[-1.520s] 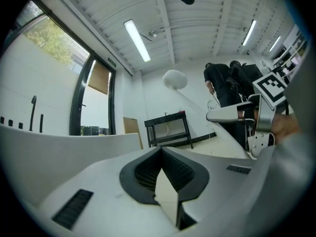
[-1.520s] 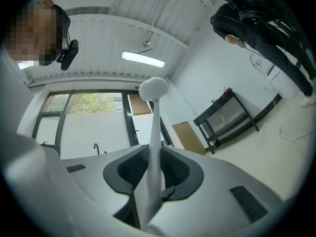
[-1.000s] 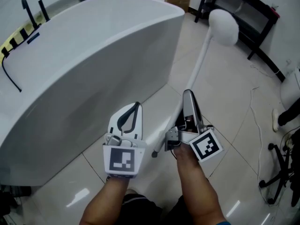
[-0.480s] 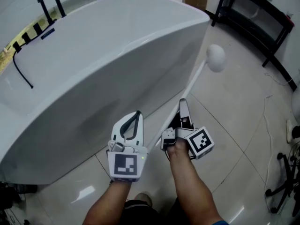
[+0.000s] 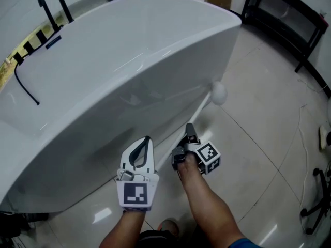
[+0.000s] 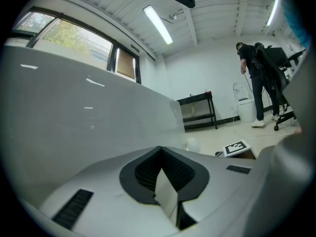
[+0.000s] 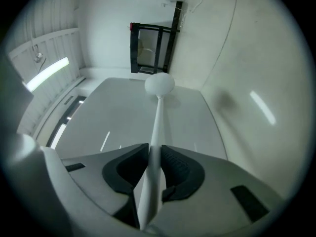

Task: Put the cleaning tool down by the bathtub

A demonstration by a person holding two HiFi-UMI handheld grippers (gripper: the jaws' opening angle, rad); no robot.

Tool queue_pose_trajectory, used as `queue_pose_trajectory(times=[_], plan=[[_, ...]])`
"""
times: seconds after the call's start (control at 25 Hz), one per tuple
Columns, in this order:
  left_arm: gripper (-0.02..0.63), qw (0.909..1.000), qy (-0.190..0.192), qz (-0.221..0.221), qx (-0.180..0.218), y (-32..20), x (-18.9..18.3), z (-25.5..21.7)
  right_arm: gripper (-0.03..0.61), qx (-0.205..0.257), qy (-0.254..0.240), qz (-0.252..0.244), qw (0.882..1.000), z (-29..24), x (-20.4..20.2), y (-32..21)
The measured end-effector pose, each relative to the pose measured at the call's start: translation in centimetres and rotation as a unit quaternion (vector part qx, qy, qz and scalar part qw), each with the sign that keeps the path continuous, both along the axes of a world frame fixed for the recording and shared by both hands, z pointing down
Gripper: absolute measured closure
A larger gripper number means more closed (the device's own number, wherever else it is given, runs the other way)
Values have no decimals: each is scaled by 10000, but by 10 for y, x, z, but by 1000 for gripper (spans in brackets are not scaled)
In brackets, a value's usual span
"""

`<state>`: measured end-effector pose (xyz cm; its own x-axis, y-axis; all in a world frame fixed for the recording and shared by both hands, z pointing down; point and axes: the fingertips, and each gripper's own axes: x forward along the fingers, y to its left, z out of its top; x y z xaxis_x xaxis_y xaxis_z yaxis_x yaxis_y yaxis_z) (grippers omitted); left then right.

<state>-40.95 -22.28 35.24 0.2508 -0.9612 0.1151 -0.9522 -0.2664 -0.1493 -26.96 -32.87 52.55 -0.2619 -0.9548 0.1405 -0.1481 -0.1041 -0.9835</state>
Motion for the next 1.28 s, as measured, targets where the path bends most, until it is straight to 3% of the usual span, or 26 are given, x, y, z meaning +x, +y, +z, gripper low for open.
queue_pose_trajectory(times=[0.08, 0.16, 0.2, 0.28, 0.36, 0.4, 0.6, 0.72, 0.84, 0.96, 1.12, 1.28], plan=[[618, 10000, 54, 12, -29, -1, -3, 5, 472, -171, 121, -155, 9997, 21, -12, -5], [618, 9999, 93, 27, -54, -3, -6, 10, 469, -302, 374, -726, 9962, 44, -34, -12], [618, 9999, 93, 34, -77, -4, -8, 12, 470, -384, 572, -1149, 9910, 56, -48, -14], [618, 9998, 135, 35, -127, -4, -12, 17, 407, -526, 1013, -1935, 9744, 78, -72, -14], [617, 9994, 286, 15, -197, -5, -15, 21, 393, -576, 1347, -2448, 9584, 91, -83, -13], [618, 9991, 356, 5, -225, -6, -17, 23, 430, -599, 1490, -2649, 9508, 94, -86, -11], [618, 9982, 549, 47, -238, -9, -12, 24, 431, -577, 2033, -3158, 9250, 96, -82, 4], [618, 9979, 606, 167, -147, -8, 3, 18, 447, -176, 2394, -3125, 9191, 65, -63, 13], [618, 9967, 757, 278, -112, -9, 20, 11, 504, 632, 2897, -2815, 9126, 0, -33, 20], [618, 9952, 857, 461, -37, -9, 43, -2, 567, 1487, 3390, -2339, 8990, -84, 3, 32], [618, 9926, 997, 681, 115, -7, 81, -28, 588, 2306, 4142, -1574, 8663, -187, 57, 57], [618, 9887, 1059, 1028, 278, 4, 131, -54, 589, 2525, 4829, -1241, 8293, -233, 104, 98]])
